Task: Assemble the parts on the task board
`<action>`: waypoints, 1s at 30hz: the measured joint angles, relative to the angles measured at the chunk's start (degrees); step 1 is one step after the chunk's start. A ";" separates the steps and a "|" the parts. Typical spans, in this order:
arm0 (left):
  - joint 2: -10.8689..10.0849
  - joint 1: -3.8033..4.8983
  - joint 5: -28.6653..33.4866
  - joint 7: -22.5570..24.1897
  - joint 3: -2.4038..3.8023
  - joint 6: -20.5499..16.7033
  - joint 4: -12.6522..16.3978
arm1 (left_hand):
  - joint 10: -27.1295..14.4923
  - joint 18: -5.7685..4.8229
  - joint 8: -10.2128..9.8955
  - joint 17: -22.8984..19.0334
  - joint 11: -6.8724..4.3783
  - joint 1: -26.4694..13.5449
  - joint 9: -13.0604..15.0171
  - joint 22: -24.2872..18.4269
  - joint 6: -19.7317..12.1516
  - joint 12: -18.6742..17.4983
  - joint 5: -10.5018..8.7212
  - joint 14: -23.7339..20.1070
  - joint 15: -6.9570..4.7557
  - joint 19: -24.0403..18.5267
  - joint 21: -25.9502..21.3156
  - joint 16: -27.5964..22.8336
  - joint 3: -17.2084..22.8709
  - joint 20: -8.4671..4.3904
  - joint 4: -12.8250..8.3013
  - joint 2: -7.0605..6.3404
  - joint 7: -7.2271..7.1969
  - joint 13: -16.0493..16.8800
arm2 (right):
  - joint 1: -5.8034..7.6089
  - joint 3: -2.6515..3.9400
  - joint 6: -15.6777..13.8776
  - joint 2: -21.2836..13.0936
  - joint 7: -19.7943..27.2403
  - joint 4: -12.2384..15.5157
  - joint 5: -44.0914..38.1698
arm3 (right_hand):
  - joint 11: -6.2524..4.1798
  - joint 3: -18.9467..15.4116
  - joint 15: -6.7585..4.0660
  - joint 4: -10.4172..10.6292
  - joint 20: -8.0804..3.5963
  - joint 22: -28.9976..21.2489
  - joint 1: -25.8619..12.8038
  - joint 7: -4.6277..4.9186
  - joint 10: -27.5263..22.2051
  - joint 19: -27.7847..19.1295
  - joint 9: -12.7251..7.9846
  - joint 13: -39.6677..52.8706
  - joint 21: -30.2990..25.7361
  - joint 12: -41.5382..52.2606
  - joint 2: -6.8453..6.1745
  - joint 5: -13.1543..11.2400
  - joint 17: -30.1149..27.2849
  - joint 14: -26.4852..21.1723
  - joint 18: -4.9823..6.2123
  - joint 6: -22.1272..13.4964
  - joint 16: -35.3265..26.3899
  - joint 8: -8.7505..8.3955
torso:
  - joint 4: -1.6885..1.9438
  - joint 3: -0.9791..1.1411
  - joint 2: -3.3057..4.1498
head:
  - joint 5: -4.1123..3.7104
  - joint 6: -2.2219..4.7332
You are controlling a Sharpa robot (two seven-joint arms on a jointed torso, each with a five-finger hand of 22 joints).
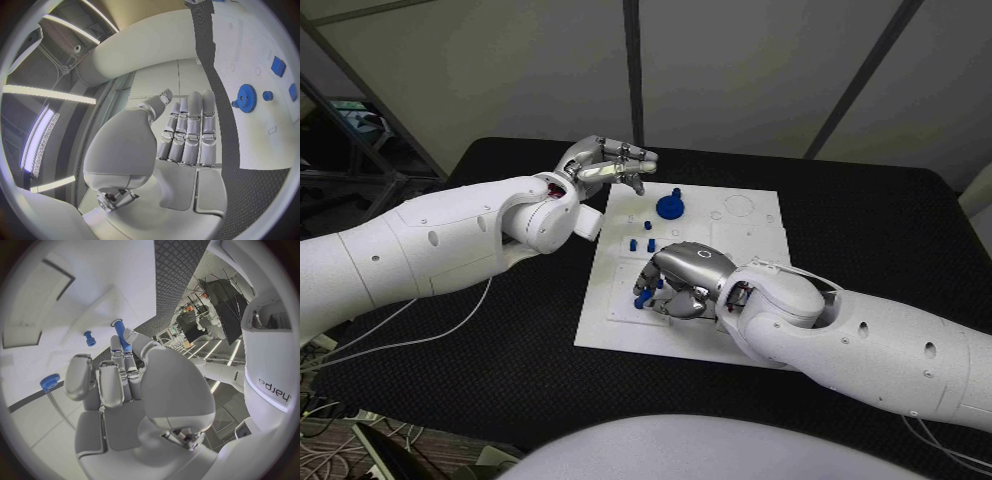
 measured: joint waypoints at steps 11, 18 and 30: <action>0.00 0.00 0.00 0.00 0.00 0.07 -0.04 | 0.00 -0.01 0.00 0.00 0.00 0.00 0.00 0.00 0.00 0.00 0.00 0.00 0.00 0.00 0.00 0.00 0.00 0.00 0.00 0.00 0.00 -0.01 | 0.12 0.01 0.68 0.29 -0.15 -0.30 -0.49 | 0.00 0.00 0.00 0.00 0.00 -0.03 0.00 0.21 0.00 0.00 -0.02 -0.02 0.00 0.00 -0.01 -0.01 -0.02 0.00 0.00 0.17 0.00 -0.01 | -0.04 0.01 0.01 | 0.09 -0.31; 0.02 0.00 0.00 -0.02 0.00 0.11 -0.05 | 0.00 0.00 0.00 -0.13 0.00 0.00 0.00 -0.06 0.00 0.23 0.00 0.00 0.00 0.00 -0.23 0.00 0.00 0.00 0.00 0.00 0.00 -0.01 | 0.07 -0.08 1.18 0.45 -1.13 -0.63 -1.31 | 0.00 0.00 0.00 0.00 0.00 -0.15 -0.03 0.28 -0.01 0.00 0.02 0.09 0.00 -0.01 0.01 -0.02 -0.11 0.00 -0.01 0.10 0.00 -0.06 | -0.07 0.01 -0.01 | 0.03 -0.32; -0.02 0.00 0.00 -0.05 0.00 0.19 -0.04 | 0.00 0.00 0.00 -0.12 0.00 0.00 0.00 -0.06 0.00 0.23 0.00 0.00 0.00 0.00 -0.23 0.00 0.00 0.00 0.00 0.00 0.00 -0.01 | 0.09 -0.03 1.63 1.11 -2.54 -0.73 -2.78 | 0.00 0.00 0.00 0.00 0.00 -0.44 -0.52 0.07 -0.01 0.00 -0.05 0.17 0.00 -0.22 0.13 -0.04 -0.47 0.00 0.00 0.30 0.00 -0.32 | -0.03 -0.01 -0.02 | -0.10 -0.40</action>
